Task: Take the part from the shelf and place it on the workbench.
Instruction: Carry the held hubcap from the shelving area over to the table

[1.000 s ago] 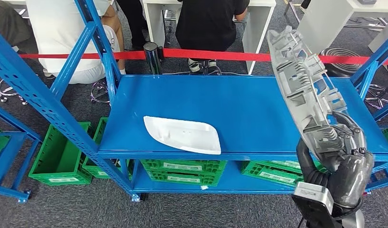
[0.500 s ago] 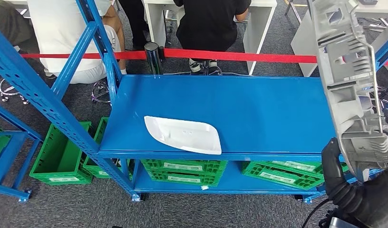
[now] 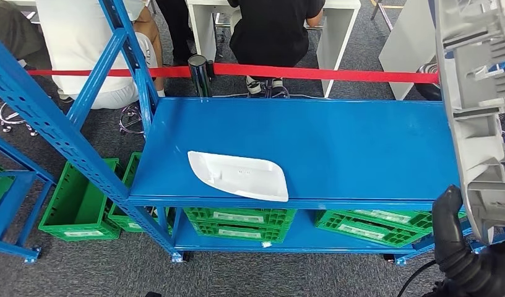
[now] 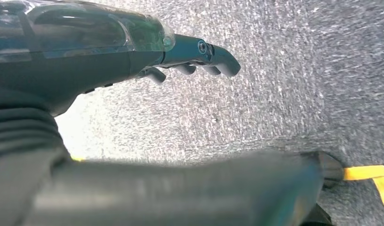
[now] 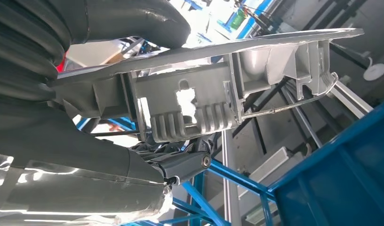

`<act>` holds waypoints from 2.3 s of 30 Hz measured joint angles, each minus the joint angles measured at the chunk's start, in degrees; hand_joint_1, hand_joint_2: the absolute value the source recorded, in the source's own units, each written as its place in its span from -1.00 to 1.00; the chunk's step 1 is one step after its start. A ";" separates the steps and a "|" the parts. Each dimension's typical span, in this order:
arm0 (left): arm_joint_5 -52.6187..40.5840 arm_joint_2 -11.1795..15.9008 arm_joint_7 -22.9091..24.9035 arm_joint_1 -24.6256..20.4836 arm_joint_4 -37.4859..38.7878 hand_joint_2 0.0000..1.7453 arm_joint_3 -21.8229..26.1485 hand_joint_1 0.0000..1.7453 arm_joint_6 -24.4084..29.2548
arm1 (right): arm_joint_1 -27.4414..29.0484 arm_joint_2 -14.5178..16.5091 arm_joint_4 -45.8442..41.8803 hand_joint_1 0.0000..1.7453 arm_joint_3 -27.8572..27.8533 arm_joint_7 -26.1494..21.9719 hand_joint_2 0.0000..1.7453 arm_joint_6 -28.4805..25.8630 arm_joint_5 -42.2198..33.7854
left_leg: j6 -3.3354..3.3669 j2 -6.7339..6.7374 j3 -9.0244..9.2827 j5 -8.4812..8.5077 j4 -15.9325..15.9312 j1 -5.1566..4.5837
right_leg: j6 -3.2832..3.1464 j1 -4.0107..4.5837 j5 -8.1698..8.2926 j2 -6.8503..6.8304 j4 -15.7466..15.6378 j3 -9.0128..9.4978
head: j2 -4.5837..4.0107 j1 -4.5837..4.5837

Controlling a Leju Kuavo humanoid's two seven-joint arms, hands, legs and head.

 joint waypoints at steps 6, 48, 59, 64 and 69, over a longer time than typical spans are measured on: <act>-0.60 -0.41 -1.69 0.00 0.00 1.00 0.00 -1.00 -0.67 | -0.11 -0.11 -0.29 1.00 1.17 1.98 1.00 0.00 1.10 | 0.00 0.04 0.00 0.00 0.00 0.00 | -0.01 0.00 0.00 0.00 0.00 0.00 | 0.00 0.00; 1.16 -1.98 -6.65 0.03 0.00 1.00 0.02 -1.00 -0.93 | -4.40 -4.55 -5.87 1.00 8.40 -21.02 1.00 17.45 -68.12 | -0.05 0.33 0.04 -0.04 0.00 0.01 | -0.04 0.01 -0.03 0.06 0.00 0.01 | 0.00 -0.01; 1.44 -1.97 -6.96 0.04 0.00 1.00 0.02 -1.00 -1.60 | -5.09 -4.49 -4.78 1.00 8.80 -26.44 1.00 30.03 -91.25 | -0.06 0.32 0.06 -0.05 -0.01 0.01 | -0.05 0.01 -0.03 0.06 0.00 0.02 | 0.00 -0.01; 1.74 -1.97 -7.01 0.04 0.00 1.00 0.02 -1.00 -1.74 | -4.34 -4.30 -3.36 1.00 8.35 -26.46 1.00 29.54 -94.35 | -0.06 0.28 0.05 -0.05 -0.01 0.01 | -0.05 0.01 -0.03 0.06 0.00 0.02 | 0.00 0.00; 1.92 -1.98 -7.02 0.04 0.00 1.00 0.02 -1.00 -1.84 | -3.80 -4.21 -1.98 1.00 7.54 -26.36 1.00 28.69 -94.94 | -0.07 0.26 0.05 -0.06 -0.01 0.01 | -0.06 0.01 -0.05 0.06 0.00 0.02 | 0.00 0.00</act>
